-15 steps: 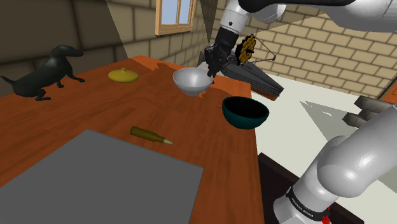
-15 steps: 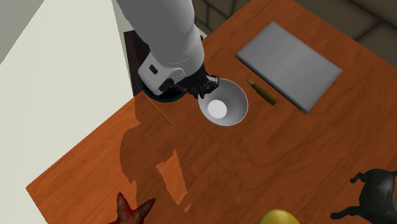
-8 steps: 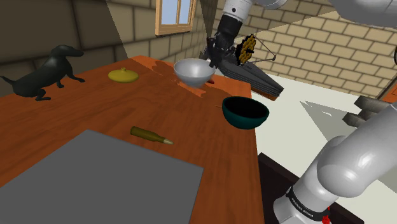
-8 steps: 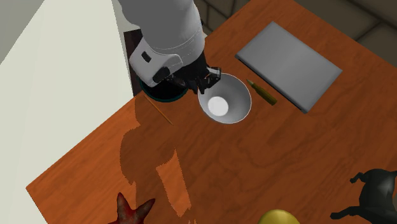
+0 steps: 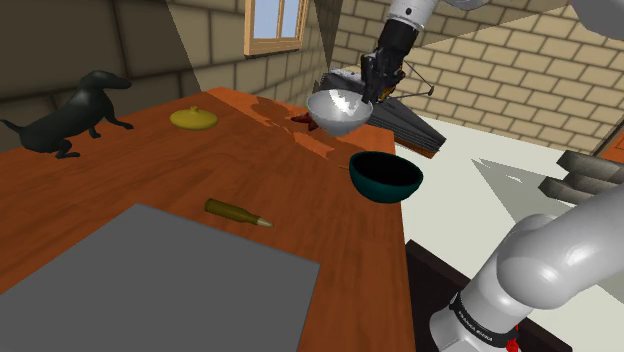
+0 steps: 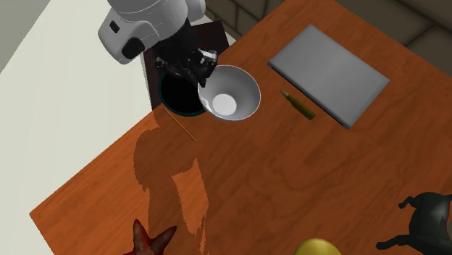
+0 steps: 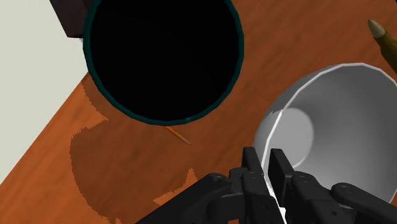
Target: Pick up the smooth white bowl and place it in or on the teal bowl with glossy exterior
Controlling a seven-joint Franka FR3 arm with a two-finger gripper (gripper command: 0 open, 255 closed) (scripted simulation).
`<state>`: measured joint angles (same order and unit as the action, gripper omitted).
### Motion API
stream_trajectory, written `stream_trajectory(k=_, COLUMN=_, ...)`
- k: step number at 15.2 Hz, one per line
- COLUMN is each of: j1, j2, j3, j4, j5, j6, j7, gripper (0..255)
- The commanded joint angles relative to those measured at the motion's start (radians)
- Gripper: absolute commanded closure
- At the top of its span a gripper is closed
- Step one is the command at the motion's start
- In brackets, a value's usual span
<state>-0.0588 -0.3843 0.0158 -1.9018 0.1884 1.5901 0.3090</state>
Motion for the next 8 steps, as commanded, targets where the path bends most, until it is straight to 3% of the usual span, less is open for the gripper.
stream_trajectory(k=1, j1=-0.011, j2=-0.051, j3=-0.026, j4=-0.031, j5=-0.007, j6=-0.027, j7=-0.033, gripper=255)
stream_trajectory(k=8, j1=-0.053, j2=-0.201, j3=-0.123, j4=-0.096, j5=-0.055, j6=-0.132, j7=-0.145, gripper=255)
